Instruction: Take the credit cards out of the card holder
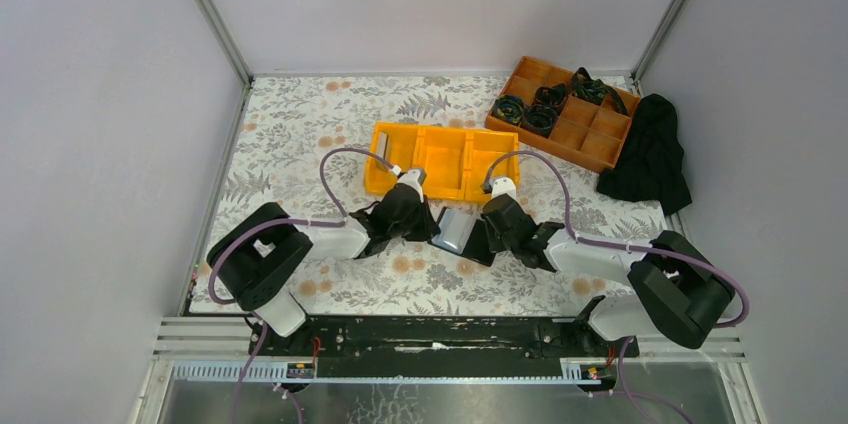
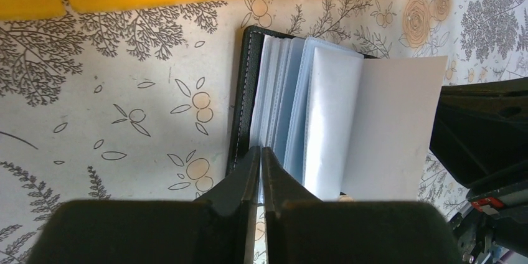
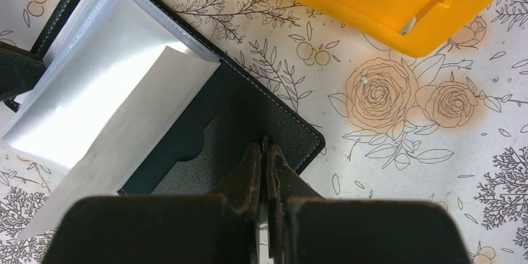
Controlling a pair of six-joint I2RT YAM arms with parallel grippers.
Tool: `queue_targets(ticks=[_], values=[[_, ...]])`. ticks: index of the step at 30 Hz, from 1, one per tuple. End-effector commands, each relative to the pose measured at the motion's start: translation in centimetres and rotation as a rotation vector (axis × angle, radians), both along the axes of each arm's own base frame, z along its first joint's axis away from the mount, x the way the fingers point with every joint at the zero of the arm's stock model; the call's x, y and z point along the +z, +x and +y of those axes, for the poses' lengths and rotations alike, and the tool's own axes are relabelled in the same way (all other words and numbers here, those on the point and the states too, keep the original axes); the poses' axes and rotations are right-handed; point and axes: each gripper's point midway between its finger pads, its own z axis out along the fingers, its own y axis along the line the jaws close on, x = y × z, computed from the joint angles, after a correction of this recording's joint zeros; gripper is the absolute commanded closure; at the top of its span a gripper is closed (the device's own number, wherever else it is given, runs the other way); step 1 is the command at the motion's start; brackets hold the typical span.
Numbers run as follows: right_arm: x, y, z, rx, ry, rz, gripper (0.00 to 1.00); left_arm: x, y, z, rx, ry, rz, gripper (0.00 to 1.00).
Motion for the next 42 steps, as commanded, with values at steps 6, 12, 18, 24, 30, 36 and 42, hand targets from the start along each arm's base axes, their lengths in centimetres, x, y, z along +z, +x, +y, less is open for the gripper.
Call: queue_targets(ticks=[6,12,18,24,30,36,42], values=[[-0.2,0.2,0.3,0.014,0.004,0.007,1.0,2.9,-0.6,-3.4,-0.097,-0.105,-0.033,0.91],[-0.4,0.3,0.4,0.013,0.003,0.017,1.0,4.1,-1.7,-5.1,-0.149,-0.131,-0.041,0.91],[-0.2,0.4,0.4,-0.001,0.01,0.011,1.0,4.5,-2.6,-6.1,-0.187,-0.145,-0.044,0.9],[2.5,0.7,0.2,-0.028,0.068,-0.062,0.86,4.2,-2.6,-6.2,-0.184,-0.131,-0.044,0.91],[5.4,0.7,-0.2,-0.015,0.077,-0.102,0.47,3.8,-2.6,-6.2,-0.18,-0.124,-0.041,0.91],[7.0,0.4,0.6,0.019,0.12,-0.106,0.43,3.6,-2.5,-6.3,-0.178,-0.122,-0.043,0.91],[8.2,-0.1,2.2,0.081,0.186,-0.092,0.39,3.7,-2.6,-6.6,-0.183,-0.125,-0.04,0.91]])
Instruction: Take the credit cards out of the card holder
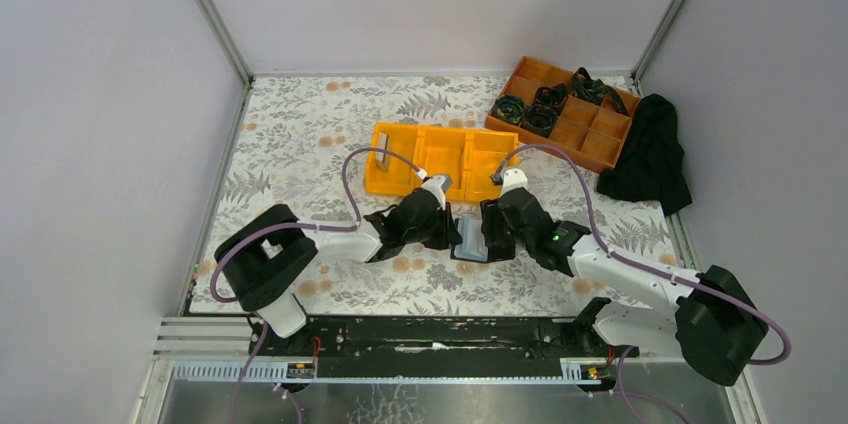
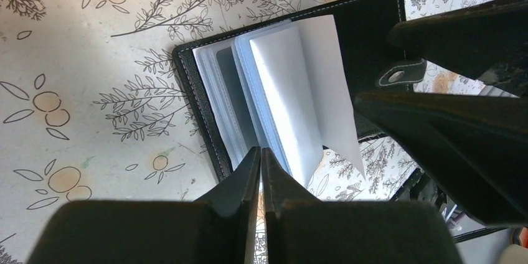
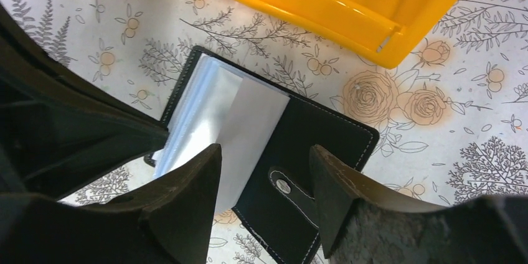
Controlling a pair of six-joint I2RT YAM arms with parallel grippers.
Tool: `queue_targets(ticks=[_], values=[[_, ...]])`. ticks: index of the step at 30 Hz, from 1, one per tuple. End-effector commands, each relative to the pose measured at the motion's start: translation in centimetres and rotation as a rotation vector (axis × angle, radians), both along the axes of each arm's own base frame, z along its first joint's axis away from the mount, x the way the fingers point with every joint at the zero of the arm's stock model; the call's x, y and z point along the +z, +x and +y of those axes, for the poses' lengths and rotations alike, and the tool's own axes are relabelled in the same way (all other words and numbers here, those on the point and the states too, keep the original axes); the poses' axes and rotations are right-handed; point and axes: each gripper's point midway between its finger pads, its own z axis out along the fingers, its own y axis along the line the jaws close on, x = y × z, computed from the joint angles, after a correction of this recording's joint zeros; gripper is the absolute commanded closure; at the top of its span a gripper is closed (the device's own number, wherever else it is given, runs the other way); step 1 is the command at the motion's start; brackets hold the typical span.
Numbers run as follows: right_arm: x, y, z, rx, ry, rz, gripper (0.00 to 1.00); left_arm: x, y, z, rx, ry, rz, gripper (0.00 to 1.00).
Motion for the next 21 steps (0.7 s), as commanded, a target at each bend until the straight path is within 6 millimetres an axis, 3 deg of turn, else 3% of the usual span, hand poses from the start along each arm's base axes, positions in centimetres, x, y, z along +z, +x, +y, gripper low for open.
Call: queue_targets(ticks=[1,7,10,14,21], values=[[3.2,0.2,2.1,0.064,0.091,-0.033,0.39,1.9,0.5,-1.8,-0.019,-0.066,-0.039,0.91],[7.6,0.3,0.7,-0.01,0.203,-0.173,0.48,2.9,0.8,-2.2,-0.018,-0.084,-0.054,0.91],[8.6,0.7,-1.7,-0.127,0.181,-0.22,0.74,3.3,0.8,-2.6,-0.03,-0.108,-0.055,0.91],[6.8,0.3,-3.9,-0.22,0.1,-0.174,0.81,3.8,0.4,-3.8,-0.062,-0.164,-0.039,0.91],[4.2,-0.5,-4.5,-0.268,0.09,-0.108,0.81,4.9,-0.4,-6.3,-0.128,-0.269,0.001,0.91]])
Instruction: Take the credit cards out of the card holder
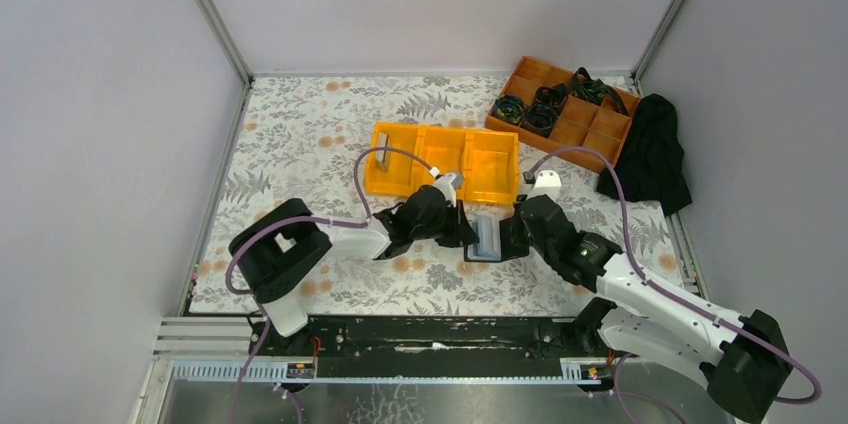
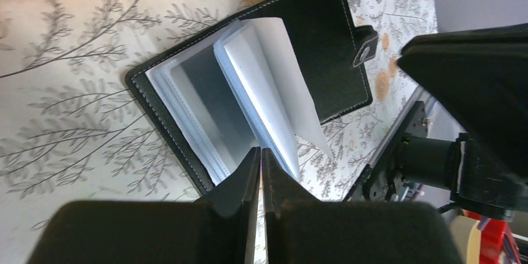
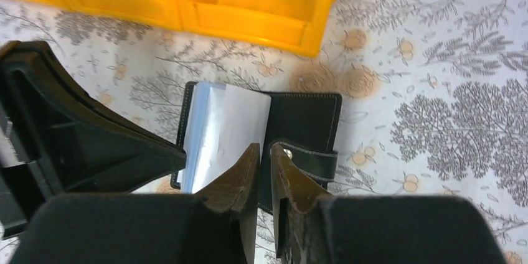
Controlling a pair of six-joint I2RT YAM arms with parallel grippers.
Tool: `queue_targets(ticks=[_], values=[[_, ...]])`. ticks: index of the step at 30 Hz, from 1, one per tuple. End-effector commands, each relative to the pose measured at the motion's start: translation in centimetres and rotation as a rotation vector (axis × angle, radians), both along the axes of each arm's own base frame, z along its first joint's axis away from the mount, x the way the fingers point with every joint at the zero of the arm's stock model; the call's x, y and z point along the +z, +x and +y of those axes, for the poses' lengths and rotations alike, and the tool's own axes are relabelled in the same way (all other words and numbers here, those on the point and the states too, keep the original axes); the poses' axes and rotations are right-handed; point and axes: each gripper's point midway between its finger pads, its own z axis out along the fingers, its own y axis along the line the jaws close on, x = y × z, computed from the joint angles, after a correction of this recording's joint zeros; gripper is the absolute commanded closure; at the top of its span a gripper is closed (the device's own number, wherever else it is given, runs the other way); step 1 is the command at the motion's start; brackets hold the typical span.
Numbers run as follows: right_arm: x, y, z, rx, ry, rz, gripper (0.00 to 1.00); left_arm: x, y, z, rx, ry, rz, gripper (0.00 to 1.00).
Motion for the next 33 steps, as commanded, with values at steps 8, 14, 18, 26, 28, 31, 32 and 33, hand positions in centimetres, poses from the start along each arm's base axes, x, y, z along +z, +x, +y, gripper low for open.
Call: queue_targets(ticks=[8,14,18,26,28,31,32,33], values=[[-3.2,-0.1,-5.0,-0.261,-0.143,0.096,0.8,4.5,0.2,-5.5,-0.094,-0.172,-0.033,0.91],[-4.7,-0.3,-4.9,-0.254,-0.117,0.162,0.8,4.5,1.1,-6.8,-0.096,-0.169,-0.04,0.91],[-4.0,0.0,-4.9,-0.232,-0.106,0.134,0.79,4.2,1.6,-7.6,-0.104,-0.167,-0.036,0.91],[-7.7,0.5,-2.7,-0.125,-0.052,0.284,0.79,4.3,2.5,-3.9,-0.004,-0.039,-0.141,0.91],[-9.1,0.3,-2.0,-0.098,-0.036,0.335,0.82,3.8,2.2,-2.7,0.015,-0.016,-0.145,0.88],[-10.6,-0.3,-0.4,-0.056,0.028,0.393,0.84,2.9,1.7,-1.4,0.033,0.006,-0.139,0.76],[-10.8,-0.4,0.3,-0.039,0.062,0.403,0.84,2.8,1.6,-1.1,0.039,0.007,-0.137,0.69],[-11.0,-0.8,1.0,-0.022,0.097,0.424,0.84,2.9,1.4,-0.8,0.045,-0.001,-0.138,0.61]])
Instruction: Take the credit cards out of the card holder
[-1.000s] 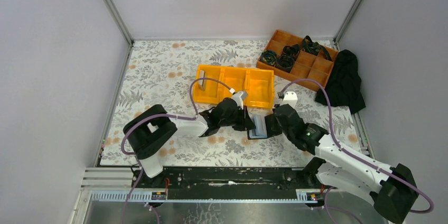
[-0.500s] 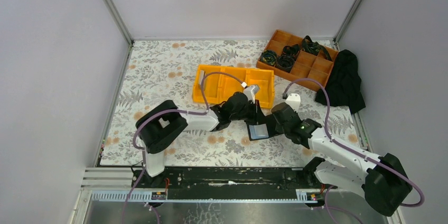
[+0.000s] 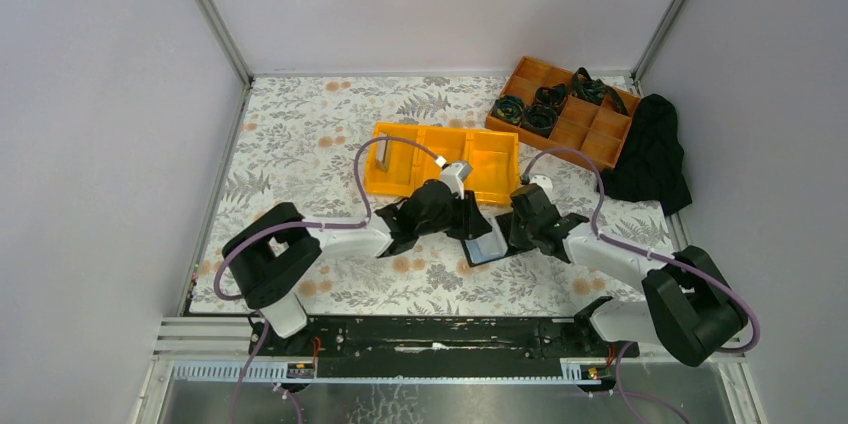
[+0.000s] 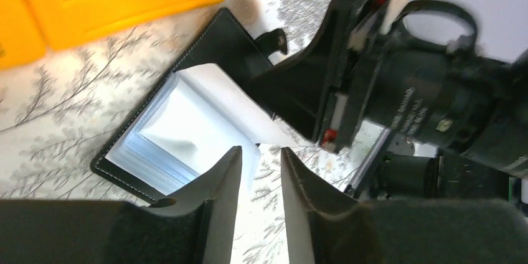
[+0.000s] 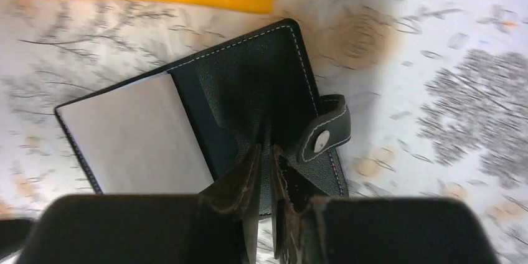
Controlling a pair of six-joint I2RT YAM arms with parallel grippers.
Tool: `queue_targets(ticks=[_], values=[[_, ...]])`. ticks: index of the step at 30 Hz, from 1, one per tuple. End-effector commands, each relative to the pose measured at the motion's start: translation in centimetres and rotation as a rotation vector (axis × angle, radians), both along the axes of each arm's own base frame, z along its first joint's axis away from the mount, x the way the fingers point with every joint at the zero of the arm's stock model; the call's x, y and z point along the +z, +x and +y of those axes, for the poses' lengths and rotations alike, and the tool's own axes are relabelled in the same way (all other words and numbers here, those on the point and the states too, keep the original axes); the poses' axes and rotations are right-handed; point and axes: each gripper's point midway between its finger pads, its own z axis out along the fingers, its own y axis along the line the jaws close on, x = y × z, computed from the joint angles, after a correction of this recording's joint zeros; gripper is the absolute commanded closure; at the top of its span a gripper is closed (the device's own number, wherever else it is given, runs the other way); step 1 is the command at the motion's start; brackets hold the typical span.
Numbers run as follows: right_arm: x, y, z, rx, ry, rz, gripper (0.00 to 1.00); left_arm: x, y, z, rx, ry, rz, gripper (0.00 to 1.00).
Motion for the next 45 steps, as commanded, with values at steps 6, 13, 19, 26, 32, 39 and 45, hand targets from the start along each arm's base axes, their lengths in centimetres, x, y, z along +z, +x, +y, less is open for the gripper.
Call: queue_targets(ticks=[6,13,19,26,32,39,45], values=[[-1.3,-1.5,5.9,0.11,0.304,0.097,0.83,-1.8,-0.6,3.4,0.08,0.063,-0.023,0.42],[-1.1,-1.2,5.6,0.087,0.297,0.085,0.83,-1.7,-0.7,7.2,0.228,0.066,-0.012,0.43],[-1.9,-1.1,5.5,0.082,0.283,0.092,0.83,-2.4,-1.5,8.8,0.319,-0.002,0.075,0.42],[-2.4,-1.3,5.4,0.084,0.283,0.095,0.82,-3.2,-1.5,7.5,0.291,-0.02,0.109,0.42],[-2.5,-1.6,5.2,0.084,0.287,0.092,0.82,-3.8,-0.9,7.0,0.288,-0.015,0.116,0.42],[-3.2,-1.8,5.2,0.087,0.28,0.107,0.82,-4.0,0.0,5.5,0.248,-0.048,0.14,0.42],[-3.6,-1.9,5.2,0.086,0.282,0.112,0.82,-2.9,0.7,4.1,0.217,-0.079,0.12,0.42]])
